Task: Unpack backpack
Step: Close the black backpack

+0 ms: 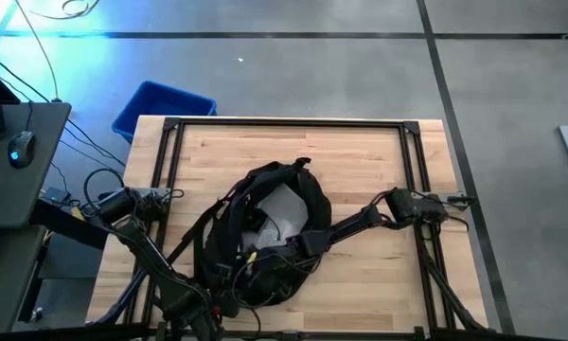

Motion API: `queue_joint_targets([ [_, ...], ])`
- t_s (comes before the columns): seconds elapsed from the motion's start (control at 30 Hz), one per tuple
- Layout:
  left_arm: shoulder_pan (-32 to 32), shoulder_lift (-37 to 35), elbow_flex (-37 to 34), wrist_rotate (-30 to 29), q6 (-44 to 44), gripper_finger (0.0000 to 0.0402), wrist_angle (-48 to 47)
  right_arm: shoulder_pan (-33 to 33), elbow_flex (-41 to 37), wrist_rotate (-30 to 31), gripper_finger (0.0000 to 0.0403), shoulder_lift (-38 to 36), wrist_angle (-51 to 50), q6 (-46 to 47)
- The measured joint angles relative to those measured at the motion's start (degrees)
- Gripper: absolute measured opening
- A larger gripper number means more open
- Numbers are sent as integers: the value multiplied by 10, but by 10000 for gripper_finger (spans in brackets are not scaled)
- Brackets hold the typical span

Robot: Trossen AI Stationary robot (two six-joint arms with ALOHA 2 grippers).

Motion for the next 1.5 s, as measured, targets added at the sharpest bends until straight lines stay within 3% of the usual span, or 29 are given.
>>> queue_joint_targets([
  [0.3, -19, 0, 0, 12, -70, 0, -19, 22, 0, 58, 1, -56, -75, 28],
  [0.5, -46, -1, 0, 7, -102, 0, -55, 27, 0, 39, 0, -81, -116, 61],
  [0.63, -62, -1, 0, -2, -121, 0, -62, 28, 0, 60, 0, -81, -144, 119],
  [0.8, -70, -1, 0, 8, -192, 1, -61, 29, -2, 60, 1, -80, -128, 142],
  [0.97, -76, -28, 0, -1, -259, 35, -29, 34, 17, 56, 0, -80, -119, 159],
  [1.17, -102, -63, 0, 2, -292, 100, -21, 34, 34, 34, 3, -78, -52, 287],
  [1.33, -111, -78, 0, 31, -338, 128, -11, 27, 66, 8, 45, -51, -29, 292],
  [1.5, -111, -65, 0, 2, -343, 131, 72, 21, 107, -28, 116, -16, -27, 276],
])
